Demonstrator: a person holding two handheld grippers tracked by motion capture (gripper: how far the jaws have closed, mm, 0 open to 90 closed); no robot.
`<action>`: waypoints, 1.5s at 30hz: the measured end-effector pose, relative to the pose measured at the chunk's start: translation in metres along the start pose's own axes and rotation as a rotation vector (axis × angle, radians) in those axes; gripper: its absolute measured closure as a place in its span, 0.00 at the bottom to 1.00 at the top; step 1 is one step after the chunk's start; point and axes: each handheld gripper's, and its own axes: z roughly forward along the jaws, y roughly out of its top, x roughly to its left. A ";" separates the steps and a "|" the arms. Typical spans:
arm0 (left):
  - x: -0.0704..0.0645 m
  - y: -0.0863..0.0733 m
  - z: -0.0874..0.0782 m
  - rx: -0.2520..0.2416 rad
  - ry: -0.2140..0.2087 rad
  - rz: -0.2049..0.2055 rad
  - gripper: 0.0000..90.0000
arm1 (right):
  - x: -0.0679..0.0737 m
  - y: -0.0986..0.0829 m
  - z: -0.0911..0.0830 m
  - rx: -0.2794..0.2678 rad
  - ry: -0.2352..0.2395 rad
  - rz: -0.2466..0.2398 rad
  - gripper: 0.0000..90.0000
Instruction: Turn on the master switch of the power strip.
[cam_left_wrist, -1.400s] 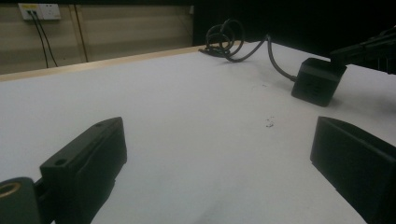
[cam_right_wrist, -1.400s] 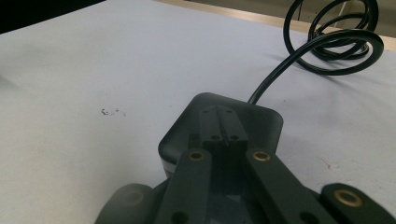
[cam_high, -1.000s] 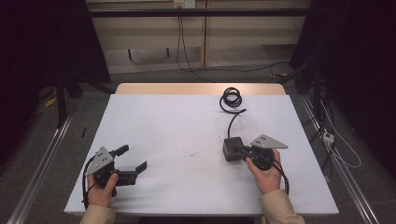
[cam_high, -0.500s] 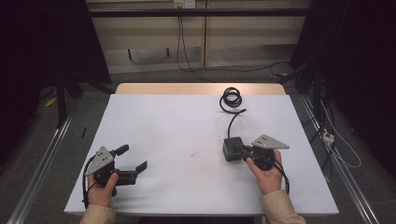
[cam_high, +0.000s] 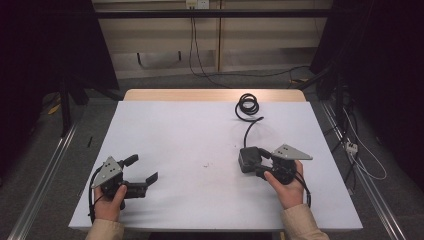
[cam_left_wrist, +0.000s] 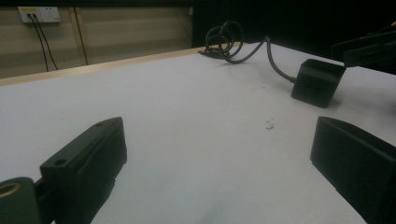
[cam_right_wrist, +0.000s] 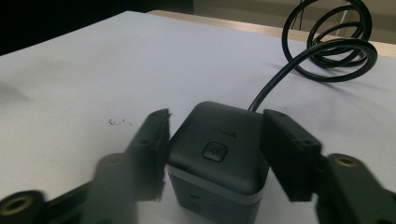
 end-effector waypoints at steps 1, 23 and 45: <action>0.000 0.000 0.000 -0.002 0.000 -0.002 0.04 | 0.000 0.000 -0.001 -0.004 0.002 -0.001 0.41; 0.001 0.000 -0.001 -0.003 0.006 -0.011 0.04 | -0.001 -0.012 -0.020 -0.045 0.008 0.001 0.17; 0.000 -0.001 -0.001 -0.005 0.007 -0.014 0.04 | -0.003 -0.021 -0.034 -0.060 0.014 0.012 0.15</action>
